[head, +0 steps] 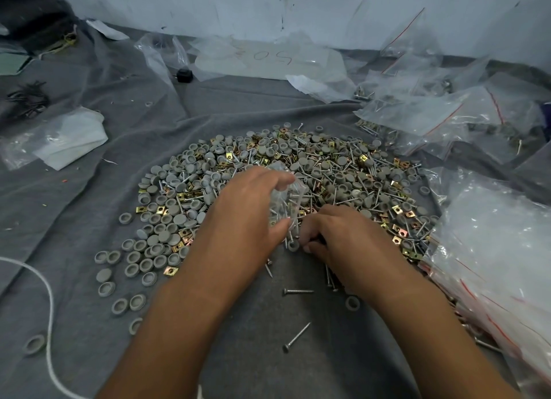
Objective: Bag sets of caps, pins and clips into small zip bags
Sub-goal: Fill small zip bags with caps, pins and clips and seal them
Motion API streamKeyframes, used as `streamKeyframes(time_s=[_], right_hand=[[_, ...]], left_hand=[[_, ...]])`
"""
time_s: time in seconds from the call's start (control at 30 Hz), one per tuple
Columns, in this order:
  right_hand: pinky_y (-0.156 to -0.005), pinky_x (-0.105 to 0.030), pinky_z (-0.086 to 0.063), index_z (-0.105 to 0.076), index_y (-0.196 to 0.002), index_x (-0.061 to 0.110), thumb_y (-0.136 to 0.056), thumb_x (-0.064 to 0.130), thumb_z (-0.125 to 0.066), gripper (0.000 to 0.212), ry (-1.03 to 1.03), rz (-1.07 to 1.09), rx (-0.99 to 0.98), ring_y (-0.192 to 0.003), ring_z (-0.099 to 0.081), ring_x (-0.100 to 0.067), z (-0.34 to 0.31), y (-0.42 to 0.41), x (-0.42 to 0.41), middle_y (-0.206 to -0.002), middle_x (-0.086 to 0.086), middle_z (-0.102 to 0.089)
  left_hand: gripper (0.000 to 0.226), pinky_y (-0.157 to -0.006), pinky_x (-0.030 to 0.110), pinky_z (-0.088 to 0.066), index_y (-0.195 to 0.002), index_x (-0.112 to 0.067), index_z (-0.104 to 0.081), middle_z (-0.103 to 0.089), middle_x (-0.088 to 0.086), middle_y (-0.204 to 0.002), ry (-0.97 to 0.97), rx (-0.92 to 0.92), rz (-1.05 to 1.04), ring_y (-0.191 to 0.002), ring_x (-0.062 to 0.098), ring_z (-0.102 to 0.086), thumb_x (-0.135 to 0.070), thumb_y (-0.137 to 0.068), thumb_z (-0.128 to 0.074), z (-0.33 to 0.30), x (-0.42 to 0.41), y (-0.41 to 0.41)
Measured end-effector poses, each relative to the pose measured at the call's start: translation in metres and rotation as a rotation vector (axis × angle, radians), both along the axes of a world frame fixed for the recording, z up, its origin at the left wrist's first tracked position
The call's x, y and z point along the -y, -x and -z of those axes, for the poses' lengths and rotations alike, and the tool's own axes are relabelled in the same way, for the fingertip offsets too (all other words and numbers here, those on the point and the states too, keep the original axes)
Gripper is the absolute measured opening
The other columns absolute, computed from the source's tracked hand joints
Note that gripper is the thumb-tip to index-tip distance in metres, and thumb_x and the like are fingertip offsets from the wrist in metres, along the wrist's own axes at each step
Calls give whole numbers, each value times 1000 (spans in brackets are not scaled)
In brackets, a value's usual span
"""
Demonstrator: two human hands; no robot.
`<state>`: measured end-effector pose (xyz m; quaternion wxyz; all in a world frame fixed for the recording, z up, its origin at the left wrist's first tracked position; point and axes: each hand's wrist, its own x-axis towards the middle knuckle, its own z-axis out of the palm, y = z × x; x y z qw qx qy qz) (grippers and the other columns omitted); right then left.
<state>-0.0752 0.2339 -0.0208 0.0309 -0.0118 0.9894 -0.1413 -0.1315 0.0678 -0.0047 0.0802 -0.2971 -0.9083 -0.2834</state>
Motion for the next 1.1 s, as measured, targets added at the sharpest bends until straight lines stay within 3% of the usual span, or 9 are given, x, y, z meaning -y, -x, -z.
streamKeyframes(time_s=[0.17, 0.23, 0.3, 0.37, 0.43, 0.5, 0.63, 0.83, 1.1], right_hand=[[-79, -38, -53, -58, -100, 35, -99, 26, -61, 10, 35, -4, -56, -93, -59, -11, 7, 0, -6, -98, 14, -59], [-74, -29, -55, -61, -99, 34, -99, 19, -63, 15, 244, 82, -115, -85, -63, -4, 7, 0, -10, -92, 16, -63], [-71, -14, -54, -66, -102, 29, -95, 18, -68, 13, 497, 122, -359, -84, -68, 2, -1, 0, -10, -91, 17, -68], [-76, -11, -54, -67, -106, 21, -92, 17, -72, 15, 611, 78, -654, -89, -70, 0, -10, 1, -4, -95, 12, -72], [-80, -16, -55, -69, -105, 15, -91, 16, -75, 16, 621, 29, -798, -90, -71, -2, -13, 3, 5, -96, 6, -73], [-79, -9, -50, -71, -101, 12, -89, 14, -78, 14, 522, -18, -823, -88, -65, 7, -11, 4, 12, -95, 8, -72], [-77, -4, -38, -70, -97, 20, -90, 17, -76, 10, 401, 28, -768, -82, -56, 7, -7, 6, 5, -91, 14, -67], [-79, -31, -50, -64, -104, 41, -87, 43, -75, 20, 65, 67, -35, -97, -55, -4, 8, 2, -4, -99, 21, -57], [-83, -35, -50, -61, -107, 37, -94, 39, -64, 13, 149, 46, -50, -99, -53, -7, 7, 0, 1, -102, 18, -53]], left_hand=[[54, -82, 8, -30, -128, -27, -60, -51, -20, -109, 1, 3, 0, -87, -3, -40, -25, -78, -82, 1, 1, 1], [54, -82, 8, -31, -127, -26, -61, -56, -16, -112, 0, 4, -3, -87, -3, -41, -25, -77, -82, 1, 1, 1], [55, -84, 12, -33, -127, -27, -60, -58, -14, -114, -2, 11, -9, -88, -2, -42, -24, -77, -82, 1, 0, 0], [55, -84, 14, -31, -127, -28, -60, -55, -17, -112, -4, 20, -12, -88, -1, -42, -25, -77, -82, 1, -1, -1], [54, -84, 16, -30, -126, -29, -60, -51, -19, -107, 5, 25, -12, -89, -1, -40, -27, -77, -83, 0, -2, -2], [53, -82, 16, -29, -125, -29, -60, -45, -21, -102, 13, 22, -10, -88, 0, -38, -27, -77, -82, 0, -2, -1], [53, -86, 18, -35, -127, -26, -61, -56, -15, -112, 3, 8, -5, -92, 0, -43, -25, -78, -82, 0, 0, 0], [56, -88, 17, -36, -128, -26, -60, -57, -14, -117, -12, 10, 8, -95, -2, -45, -23, -77, -82, 1, 1, 0], [56, -79, 6, -31, -126, -26, -61, -48, -22, -108, -5, -21, 0, -91, -5, -40, -22, -75, -84, 4, 4, 3]])
